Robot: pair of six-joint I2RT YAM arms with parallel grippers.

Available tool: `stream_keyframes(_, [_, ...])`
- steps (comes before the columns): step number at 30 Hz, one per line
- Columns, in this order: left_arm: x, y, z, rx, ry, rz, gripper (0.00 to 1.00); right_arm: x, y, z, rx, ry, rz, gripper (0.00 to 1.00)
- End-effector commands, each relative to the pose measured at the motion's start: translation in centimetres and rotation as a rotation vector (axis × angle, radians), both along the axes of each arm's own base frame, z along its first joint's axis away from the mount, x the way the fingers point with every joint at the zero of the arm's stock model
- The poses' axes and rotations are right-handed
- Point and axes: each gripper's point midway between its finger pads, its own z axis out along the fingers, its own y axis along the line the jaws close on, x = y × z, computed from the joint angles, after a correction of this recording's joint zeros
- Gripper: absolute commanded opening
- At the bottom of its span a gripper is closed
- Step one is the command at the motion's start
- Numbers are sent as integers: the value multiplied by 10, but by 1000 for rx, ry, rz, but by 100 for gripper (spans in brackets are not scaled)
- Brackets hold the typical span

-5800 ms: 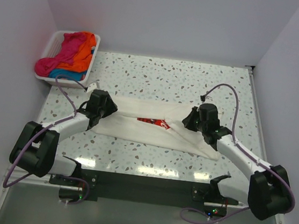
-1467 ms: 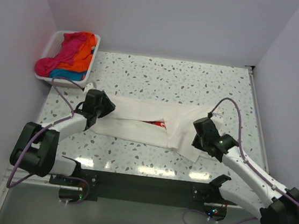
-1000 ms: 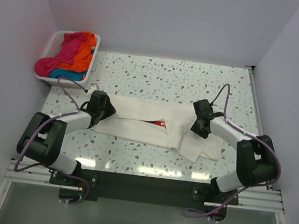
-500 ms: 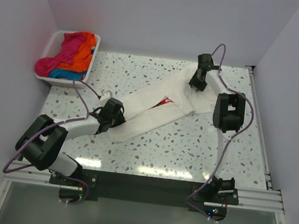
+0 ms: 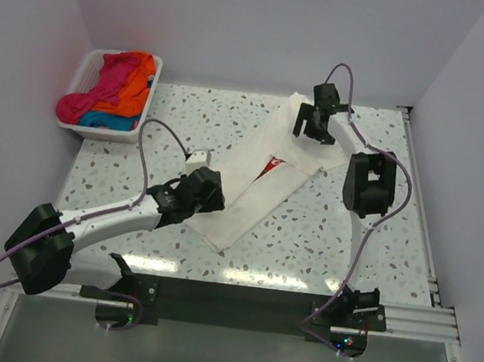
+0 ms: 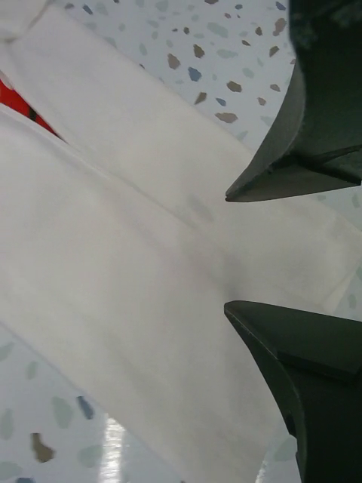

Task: Fold and stack the t-shirts
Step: Fold the tshirt

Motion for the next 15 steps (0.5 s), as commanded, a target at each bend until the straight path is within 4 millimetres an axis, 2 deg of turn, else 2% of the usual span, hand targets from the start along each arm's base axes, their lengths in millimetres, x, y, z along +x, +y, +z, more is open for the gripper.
stream_keyframes(1, [41, 11, 42, 198, -166, -16, 59, -13, -20, 65, -19, -134, -82, 88])
stream_keyframes(2, [51, 11, 43, 263, -170, -11, 55, -16, -19, 80, 1, -168, -86, 86])
stream_keyframes(3, [54, 11, 41, 296, -169, -22, 53, -28, -20, 67, 9, -134, -104, 85])
stream_keyframes(5, [62, 9, 31, 382, -153, -56, 48, -35, -16, 64, 35, -137, -105, 79])
stream_keyframes(7, [65, 7, 24, 441, -135, -105, 45, -42, -12, 48, 56, -101, -103, 72])
stream_keyframes(8, [65, 4, 12, 463, -107, -133, 44, -42, -13, 42, 55, -85, -106, 63])
stream_keyframes(12, [57, -8, -17, 521, -31, -238, 39, -38, -15, 9, 29, -8, -109, 38])
stream_keyframes(15, [39, -13, -36, 586, 12, -295, 35, -33, -24, -9, 18, 26, -123, 34])
